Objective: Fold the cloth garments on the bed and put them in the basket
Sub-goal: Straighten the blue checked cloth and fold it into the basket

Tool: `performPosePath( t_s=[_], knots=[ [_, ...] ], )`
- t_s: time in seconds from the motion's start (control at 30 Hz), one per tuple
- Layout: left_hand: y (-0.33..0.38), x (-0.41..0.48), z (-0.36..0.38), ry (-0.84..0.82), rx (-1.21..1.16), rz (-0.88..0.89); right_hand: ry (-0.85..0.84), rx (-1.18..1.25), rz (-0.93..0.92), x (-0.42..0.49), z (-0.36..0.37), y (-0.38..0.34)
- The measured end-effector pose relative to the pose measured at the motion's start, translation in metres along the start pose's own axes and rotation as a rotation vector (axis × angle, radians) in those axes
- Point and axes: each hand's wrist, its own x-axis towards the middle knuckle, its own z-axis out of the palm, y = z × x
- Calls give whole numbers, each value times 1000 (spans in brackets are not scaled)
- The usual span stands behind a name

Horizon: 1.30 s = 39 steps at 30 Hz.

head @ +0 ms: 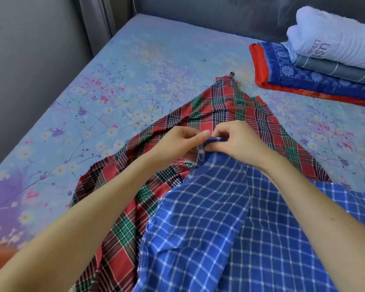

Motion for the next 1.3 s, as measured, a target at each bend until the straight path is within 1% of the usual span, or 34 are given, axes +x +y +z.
performPosePath(
  t_s=[0.07,0.1,0.17,0.2,0.27,0.3,0.37,0.4,0.47,0.53,0.6,0.67,0.73,0.77,0.8,0.87,0.93,0.97,1.0,1.03,1.07,1.1,1.13,1.17,1.2,1.23,1.27,1.3],
  knots=[
    [-8,-16,15,-25,-52,-98,67,16,-4,-26,-9,3],
    [-17,-25,22,-37,-13,-133,80,64,5,-40,-16,7],
    [-39,-39,34,-86,187,-173,90,102,49,-66,-30,19],
    [-54,-46,38,-121,309,-188,97,72,75,-78,-35,28],
    [-89,-62,53,-176,533,-229,108,-88,162,-99,-38,53],
    [-107,-74,63,-175,627,-265,104,-220,220,-112,-36,64],
    [-142,-99,82,-117,749,-367,109,-475,309,-131,-24,86],
    [-155,-115,94,-90,775,-422,129,-535,366,-143,-16,95],
    [-178,-140,118,-101,848,-492,195,-531,525,-160,0,105],
    [-194,-158,134,-190,1053,-524,240,-459,666,-170,12,113],
    [-205,-171,140,-253,1349,-489,279,-408,742,-177,20,120],
    [-212,-178,136,-229,1515,-428,381,-354,779,-180,20,124],
    [-219,-183,128,-137,1537,-431,483,-312,775,-182,15,127],
    [-220,-185,124,-127,1514,-460,523,-290,761,-181,12,127],
    [-218,-187,123,-141,1485,-482,563,-271,744,-180,9,128],
    [-212,-194,129,-219,1416,-497,636,-234,717,-174,4,131],
    [-194,-204,144,-263,1296,-416,682,-181,690,-164,3,131],
    [-186,-210,154,-287,1148,-353,691,-157,671,-158,5,130],
    [-179,-215,163,-321,925,-294,694,-132,642,-153,9,129],
    [-170,-218,171,-388,680,-279,690,-109,623,-149,14,127],
    [-165,-219,177,-473,476,-304,684,-92,613,-147,22,127],
    [-167,-216,179,-506,394,-318,682,-84,611,-146,29,126],
    [-173,-207,179,-461,462,-284,684,-73,608,-145,37,128],
    [-182,-196,176,-345,616,-223,684,-59,607,-146,43,130],
    [-192,-185,172,-184,789,-157,688,-47,599,-146,50,133],
    [-201,-177,166,-51,921,-143,693,-44,591,-147,53,135],
    [-214,-171,161,38,999,-159,699,-38,583,-149,59,140],
    [-223,-167,159,73,1057,-206,705,-33,574,-150,62,144]
  ],
)
